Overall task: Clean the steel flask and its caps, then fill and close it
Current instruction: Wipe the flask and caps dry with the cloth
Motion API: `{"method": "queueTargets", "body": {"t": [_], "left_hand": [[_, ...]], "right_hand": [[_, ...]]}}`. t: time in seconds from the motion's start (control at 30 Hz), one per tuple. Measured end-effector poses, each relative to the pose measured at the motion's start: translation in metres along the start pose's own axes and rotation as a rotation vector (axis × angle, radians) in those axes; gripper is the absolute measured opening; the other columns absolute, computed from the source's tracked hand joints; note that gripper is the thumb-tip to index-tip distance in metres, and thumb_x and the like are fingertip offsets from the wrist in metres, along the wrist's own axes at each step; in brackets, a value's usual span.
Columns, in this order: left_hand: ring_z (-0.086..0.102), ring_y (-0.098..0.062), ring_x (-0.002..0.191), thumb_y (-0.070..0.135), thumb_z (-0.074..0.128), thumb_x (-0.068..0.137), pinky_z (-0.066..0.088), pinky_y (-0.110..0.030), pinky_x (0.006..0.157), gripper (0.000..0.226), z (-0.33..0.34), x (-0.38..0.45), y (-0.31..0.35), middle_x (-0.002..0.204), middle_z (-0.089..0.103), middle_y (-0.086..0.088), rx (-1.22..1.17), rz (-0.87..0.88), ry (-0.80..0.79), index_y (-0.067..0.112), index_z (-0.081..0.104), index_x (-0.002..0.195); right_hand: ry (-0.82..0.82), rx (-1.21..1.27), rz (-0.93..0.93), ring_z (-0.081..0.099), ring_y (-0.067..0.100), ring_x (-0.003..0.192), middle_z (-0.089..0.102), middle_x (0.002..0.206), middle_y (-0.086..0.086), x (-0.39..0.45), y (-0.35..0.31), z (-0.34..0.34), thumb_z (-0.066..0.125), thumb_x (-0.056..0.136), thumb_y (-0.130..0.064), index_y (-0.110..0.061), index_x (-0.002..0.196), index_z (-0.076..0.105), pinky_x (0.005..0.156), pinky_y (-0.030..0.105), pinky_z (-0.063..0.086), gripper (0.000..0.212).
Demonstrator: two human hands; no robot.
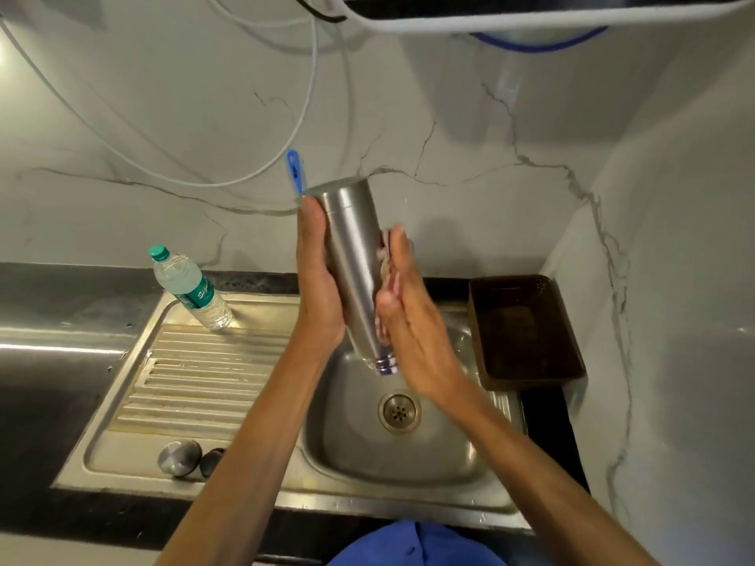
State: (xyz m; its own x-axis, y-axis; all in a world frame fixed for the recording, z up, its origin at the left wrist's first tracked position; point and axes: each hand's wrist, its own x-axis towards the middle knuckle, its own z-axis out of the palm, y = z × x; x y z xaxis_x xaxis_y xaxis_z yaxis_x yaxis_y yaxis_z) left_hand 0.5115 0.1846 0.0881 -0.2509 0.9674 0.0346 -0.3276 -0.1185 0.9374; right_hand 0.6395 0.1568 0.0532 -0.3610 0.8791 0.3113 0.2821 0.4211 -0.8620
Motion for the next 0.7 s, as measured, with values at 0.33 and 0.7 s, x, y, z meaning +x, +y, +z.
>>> {"method": "queueTargets", "body": {"t": [0.33, 0.7], "left_hand": [[0.073, -0.044, 0.105, 0.085, 0.047, 0.090, 0.059, -0.064, 0.094, 0.080, -0.011, 0.016, -0.012, 0.119, 0.070, -0.025, 0.157, -0.035, 0.178, 0.019, 0.058, 0.135], [0.055, -0.011, 0.142, 0.056, 0.031, 0.110, 0.047, -0.030, 0.114, 0.046, 0.001, -0.029, -0.050, 0.155, 0.058, 0.003, 0.117, -0.214, -0.217, 0.035, 0.058, 0.141]], "right_hand": [[-0.037, -0.120, -0.058, 0.023, -0.002, 0.154, 0.000, 0.175, -0.006, -0.023, 0.021, 0.012, 0.019, 0.113, -0.044, -0.041, 0.164, -0.002, 0.115, 0.022, 0.040, 0.056], [0.260, -0.336, -0.150, -0.002, 0.031, 0.161, -0.004, 0.174, 0.010, 0.019, 0.015, 0.001, 0.042, 0.110, -0.013, -0.009, 0.165, 0.013, 0.129, 0.059, 0.009, 0.062]]}}
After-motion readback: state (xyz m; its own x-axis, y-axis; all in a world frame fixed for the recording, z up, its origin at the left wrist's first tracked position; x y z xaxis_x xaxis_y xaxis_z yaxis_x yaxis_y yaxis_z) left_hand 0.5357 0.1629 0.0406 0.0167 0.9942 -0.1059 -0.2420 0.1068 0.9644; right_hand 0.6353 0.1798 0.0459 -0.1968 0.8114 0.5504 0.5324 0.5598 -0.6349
